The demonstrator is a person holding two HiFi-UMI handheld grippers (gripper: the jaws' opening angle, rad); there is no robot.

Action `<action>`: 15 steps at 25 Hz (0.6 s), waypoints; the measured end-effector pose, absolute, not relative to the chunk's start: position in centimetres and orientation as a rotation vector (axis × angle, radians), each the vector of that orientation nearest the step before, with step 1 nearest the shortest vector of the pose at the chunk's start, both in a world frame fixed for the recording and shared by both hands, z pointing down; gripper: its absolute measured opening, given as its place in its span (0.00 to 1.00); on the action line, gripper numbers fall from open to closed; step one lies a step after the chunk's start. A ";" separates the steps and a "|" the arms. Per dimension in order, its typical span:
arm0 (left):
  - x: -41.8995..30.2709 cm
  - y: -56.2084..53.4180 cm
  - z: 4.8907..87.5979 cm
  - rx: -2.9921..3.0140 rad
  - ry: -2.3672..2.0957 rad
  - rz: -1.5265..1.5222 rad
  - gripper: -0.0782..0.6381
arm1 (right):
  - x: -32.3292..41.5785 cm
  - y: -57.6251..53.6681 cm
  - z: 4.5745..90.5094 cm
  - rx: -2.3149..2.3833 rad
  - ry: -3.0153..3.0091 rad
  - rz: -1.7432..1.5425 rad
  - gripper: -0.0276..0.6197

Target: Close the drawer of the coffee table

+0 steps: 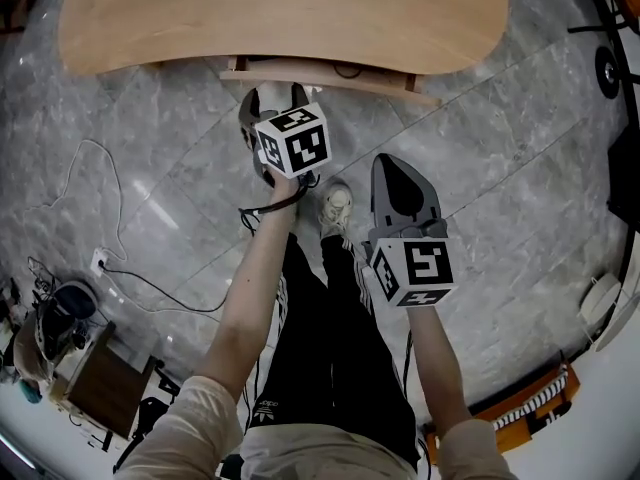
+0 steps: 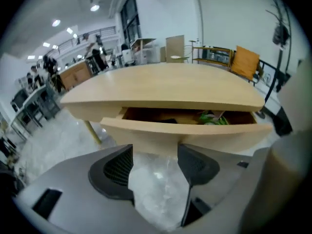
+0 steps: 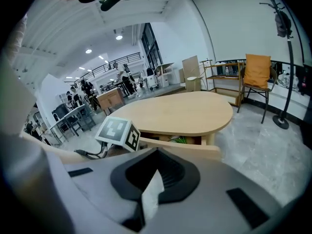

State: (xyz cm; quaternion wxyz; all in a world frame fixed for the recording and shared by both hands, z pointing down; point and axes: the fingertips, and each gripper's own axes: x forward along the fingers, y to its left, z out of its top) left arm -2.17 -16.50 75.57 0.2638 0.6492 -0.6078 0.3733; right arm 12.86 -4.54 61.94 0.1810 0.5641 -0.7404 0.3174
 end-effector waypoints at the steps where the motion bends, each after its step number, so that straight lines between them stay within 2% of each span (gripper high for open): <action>1: -1.9 -16.5 76.0 1.741 -1.610 0.966 0.52 | 13.0 -4.5 62.0 1.597 -2.088 0.907 0.05; 2: -1.4 -16.5 76.1 1.767 -1.566 0.940 0.42 | 13.1 -4.5 62.1 1.600 -2.088 0.915 0.05; 5: 0.3 -16.6 76.2 1.913 -1.489 0.902 0.23 | 13.5 -4.3 62.5 1.596 -2.094 0.922 0.05; 8: 0.5 -16.5 76.6 1.956 -1.478 0.895 0.18 | 13.6 -4.0 63.0 1.584 -2.094 0.931 0.05; 9: 0.4 -16.5 76.7 1.952 -1.471 0.899 0.12 | 13.7 -3.9 63.1 1.581 -2.094 0.933 0.05; 15: 0.5 -16.6 76.8 2.009 -1.434 0.830 0.12 | 14.0 -3.9 63.7 1.587 -2.099 0.944 0.05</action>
